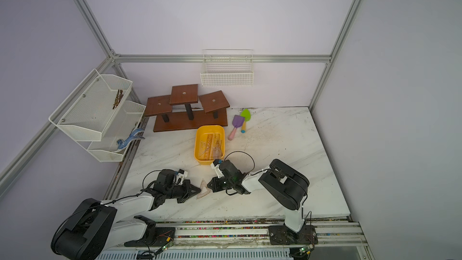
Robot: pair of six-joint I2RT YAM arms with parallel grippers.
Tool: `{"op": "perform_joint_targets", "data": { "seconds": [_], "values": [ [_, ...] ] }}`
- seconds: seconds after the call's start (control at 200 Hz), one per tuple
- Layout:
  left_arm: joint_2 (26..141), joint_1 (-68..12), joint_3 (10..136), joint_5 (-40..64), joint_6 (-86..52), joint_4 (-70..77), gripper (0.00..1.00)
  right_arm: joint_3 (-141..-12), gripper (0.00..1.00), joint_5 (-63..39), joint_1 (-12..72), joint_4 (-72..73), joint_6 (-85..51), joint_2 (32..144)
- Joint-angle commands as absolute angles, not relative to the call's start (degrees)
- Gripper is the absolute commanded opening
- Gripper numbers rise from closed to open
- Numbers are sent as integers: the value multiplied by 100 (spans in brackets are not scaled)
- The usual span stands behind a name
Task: Put the scattered rulers into the storage box
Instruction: Pick up the ruler from the center of the board, then place the ruler in the storage box.
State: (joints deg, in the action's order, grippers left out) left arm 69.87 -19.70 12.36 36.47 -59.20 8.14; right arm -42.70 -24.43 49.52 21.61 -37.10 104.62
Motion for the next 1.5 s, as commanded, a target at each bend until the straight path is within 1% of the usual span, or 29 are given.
{"op": "perform_joint_targets", "data": {
  "seconds": [0.0,0.115,0.215,0.285,0.34,0.405,0.44,0.615,0.705,0.815,1.075,1.355,1.4,1.45,1.475,1.485,1.49,1.495],
  "values": [
    [6710,-2013,1368,3811,-5963,781,0,-4136,10,-2282,4806,1792,-3595,9693],
    [5887,-2013,1499,3788,-6090,546,0,-3859,10,-2327,4555,1917,-3704,9049],
    [5171,-2018,1861,3573,-6061,-34,0,-3848,10,-2335,4334,1586,-3588,8447],
    [4948,-2013,2198,3413,-6030,-288,0,-3880,11,-2127,4197,1251,-3462,8071],
    [5018,-2011,2520,3252,-5896,-448,0,-3923,12,-1900,4083,1019,-3349,7815],
    [5511,-2004,3122,3026,-5538,-638,0,-3971,12,-1608,3969,908,-3208,7605],
    [5986,-2004,3527,2965,-5343,-741,0,-3996,13,-1524,3898,906,-3153,7545],
    [8522,-1943,5719,2906,-4550,-1343,0,-4313,13,-1763,3485,822,-2975,7596],
    [9313,-1942,6356,2709,-4506,-1323,0,-4427,13,-1925,3262,779,-2933,7645],
    [10001,-1951,6915,2569,-4482,-1376,0,-4438,14,-2117,2997,891,-2953,7684],
    [10795,-2099,7456,2138,-4488,-1364,0,-4605,17,-2511,2637,901,-2891,7943],
    [11099,-2162,7297,2077,-4676,-1086,0,-4750,18,-2735,2438,800,-2846,8016],
    [11112,-2162,7286,2087,-4668,-1064,0,-4771,20,-2778,2418,766,-2822,8026],
    [11097,-2162,7262,2101,-4655,-1046,0,-4806,24,-2800,2402,709,-2773,8022],
    [11065,-2167,7240,2101,-4630,-1038,7,-4828,28,-2780,2387,655,-2737,8015],
    [11048,-2163,7224,2107,-4620,-1031,11,-4839,30,-2763,2383,636,-2715,8007],
    [11043,-2163,7215,2107,-4613,-1025,16,-4845,31,-2752,2378,621,-2702,7998],
    [11028,-2162,7211,2108,-4605,-1018,18,-4853,32,-2739,2371,605,-2691,7998]
  ]
}}
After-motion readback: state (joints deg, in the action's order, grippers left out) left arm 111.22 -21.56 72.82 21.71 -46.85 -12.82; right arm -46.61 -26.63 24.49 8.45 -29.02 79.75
